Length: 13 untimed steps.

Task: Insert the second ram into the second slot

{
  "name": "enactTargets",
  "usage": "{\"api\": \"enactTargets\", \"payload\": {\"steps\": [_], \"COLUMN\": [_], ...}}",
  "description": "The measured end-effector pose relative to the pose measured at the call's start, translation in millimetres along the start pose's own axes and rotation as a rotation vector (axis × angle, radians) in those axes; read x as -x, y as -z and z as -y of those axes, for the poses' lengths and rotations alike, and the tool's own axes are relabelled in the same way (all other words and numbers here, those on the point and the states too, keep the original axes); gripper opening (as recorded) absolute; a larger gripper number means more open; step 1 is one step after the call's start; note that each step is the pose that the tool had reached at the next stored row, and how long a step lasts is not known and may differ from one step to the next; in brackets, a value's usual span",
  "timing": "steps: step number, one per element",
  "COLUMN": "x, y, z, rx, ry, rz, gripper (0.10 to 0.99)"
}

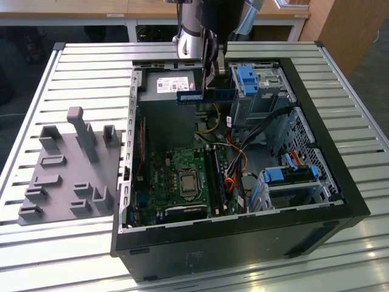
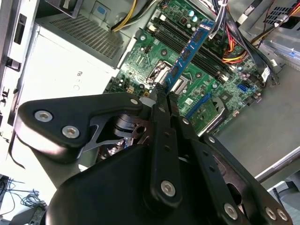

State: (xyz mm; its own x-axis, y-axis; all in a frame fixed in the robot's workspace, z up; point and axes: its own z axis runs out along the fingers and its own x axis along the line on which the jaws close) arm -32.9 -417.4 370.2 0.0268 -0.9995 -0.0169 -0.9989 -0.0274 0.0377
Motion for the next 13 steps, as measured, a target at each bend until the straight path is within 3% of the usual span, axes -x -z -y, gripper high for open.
{"api": "enactTargets", "payload": {"steps": [13], "x": [-2.7], "y": [0.1], "z": [-0.1], "rx": [0.000], "ry": [0.000], "rz": [-0.0001], "gripper": [0.137]}}
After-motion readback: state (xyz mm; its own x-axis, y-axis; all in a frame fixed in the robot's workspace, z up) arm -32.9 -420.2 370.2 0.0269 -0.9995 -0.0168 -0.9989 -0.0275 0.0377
